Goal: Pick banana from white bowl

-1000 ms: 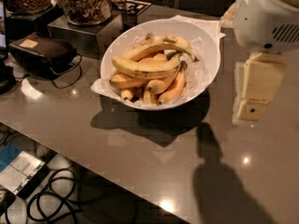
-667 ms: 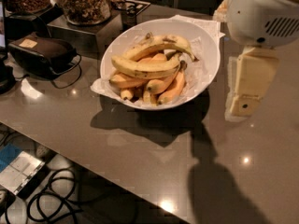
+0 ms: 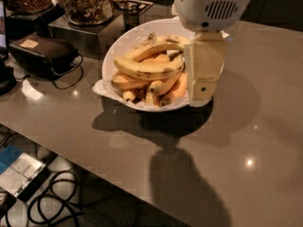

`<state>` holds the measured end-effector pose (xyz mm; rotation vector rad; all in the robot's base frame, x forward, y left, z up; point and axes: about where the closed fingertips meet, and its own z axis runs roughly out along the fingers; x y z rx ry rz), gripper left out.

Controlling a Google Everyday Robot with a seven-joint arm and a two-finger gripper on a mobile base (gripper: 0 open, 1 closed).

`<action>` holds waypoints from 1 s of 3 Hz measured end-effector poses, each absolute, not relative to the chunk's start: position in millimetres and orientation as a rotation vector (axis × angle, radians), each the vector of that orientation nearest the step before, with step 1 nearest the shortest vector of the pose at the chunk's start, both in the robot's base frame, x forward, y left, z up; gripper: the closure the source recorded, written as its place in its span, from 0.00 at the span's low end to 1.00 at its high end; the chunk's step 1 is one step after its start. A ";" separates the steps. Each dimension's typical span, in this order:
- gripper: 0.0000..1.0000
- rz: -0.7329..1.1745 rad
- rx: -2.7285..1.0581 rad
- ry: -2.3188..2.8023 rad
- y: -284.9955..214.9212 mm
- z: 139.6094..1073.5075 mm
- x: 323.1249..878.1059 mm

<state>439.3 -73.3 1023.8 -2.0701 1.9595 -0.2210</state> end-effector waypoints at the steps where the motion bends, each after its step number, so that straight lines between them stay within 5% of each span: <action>1: 0.00 -0.236 -2.052 1.926 -66.8 1031.7 440.6; 3: 0.00 -0.186 -2.025 1.939 -70.3 1019.9 465.3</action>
Offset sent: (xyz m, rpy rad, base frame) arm 0.0280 -0.0087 -0.0254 0.0372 0.0406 -0.0289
